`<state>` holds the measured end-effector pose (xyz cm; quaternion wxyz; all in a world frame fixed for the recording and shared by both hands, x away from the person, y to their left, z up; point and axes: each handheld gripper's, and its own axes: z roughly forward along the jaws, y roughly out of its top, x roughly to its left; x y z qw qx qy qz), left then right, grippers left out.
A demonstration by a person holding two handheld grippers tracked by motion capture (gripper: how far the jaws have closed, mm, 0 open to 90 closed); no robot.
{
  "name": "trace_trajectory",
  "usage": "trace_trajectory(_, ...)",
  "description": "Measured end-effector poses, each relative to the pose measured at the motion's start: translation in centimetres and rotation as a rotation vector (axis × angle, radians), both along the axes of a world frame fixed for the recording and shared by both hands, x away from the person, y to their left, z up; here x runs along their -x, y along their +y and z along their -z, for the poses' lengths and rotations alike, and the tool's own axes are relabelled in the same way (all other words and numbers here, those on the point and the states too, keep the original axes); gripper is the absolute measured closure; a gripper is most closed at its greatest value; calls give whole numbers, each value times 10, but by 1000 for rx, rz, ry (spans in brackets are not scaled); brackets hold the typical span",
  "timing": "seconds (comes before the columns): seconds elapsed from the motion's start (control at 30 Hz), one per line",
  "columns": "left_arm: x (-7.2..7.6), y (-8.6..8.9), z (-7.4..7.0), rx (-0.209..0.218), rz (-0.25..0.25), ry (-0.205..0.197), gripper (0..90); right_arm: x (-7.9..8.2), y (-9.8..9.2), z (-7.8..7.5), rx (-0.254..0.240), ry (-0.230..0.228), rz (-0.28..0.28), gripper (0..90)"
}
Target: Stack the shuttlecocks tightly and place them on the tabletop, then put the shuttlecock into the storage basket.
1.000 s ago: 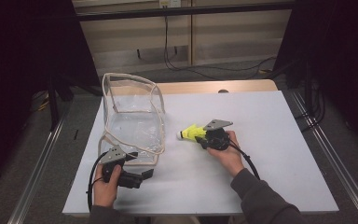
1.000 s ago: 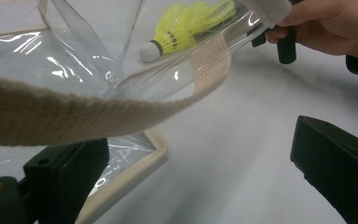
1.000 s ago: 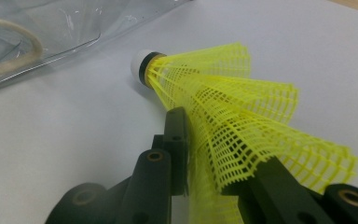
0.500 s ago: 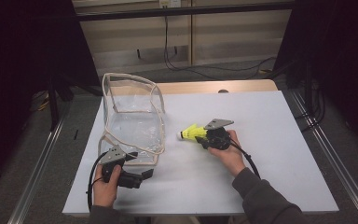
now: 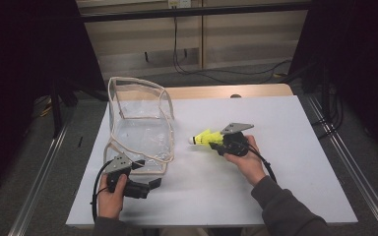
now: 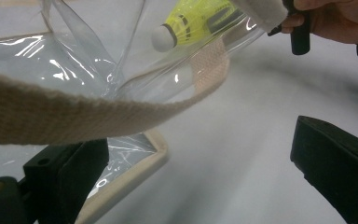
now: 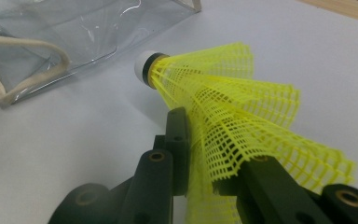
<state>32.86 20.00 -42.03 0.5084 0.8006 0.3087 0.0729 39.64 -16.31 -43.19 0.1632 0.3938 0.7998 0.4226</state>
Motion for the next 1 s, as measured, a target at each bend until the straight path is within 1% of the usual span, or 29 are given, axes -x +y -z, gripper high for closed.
trace_trajectory(0.27,-1,0,0,4,-2,3,43,2,-6,-12,6,0,-10,800)
trace_trajectory(0.5,-2,1,-1,9,-1,1,43,2,-8,-23,-22,1,-14,799)
trace_trajectory(0.7,-2,1,-1,4,-3,0,41,3,-8,-32,-11,-4,-18,799)
trace_trajectory(0.73,-2,0,-1,8,-3,1,41,3,-8,-33,-11,-5,-21,799)
trace_trajectory(0.87,-2,0,0,4,-3,3,41,3,-8,-38,-5,-6,-34,799)
trace_trajectory(0.93,-1,0,-1,5,-6,4,41,2,-8,-40,-13,-1,-39,799)
trace_trajectory(1.0,-1,0,-1,4,-4,3,41,2,-8,-43,-9,-4,-40,799)
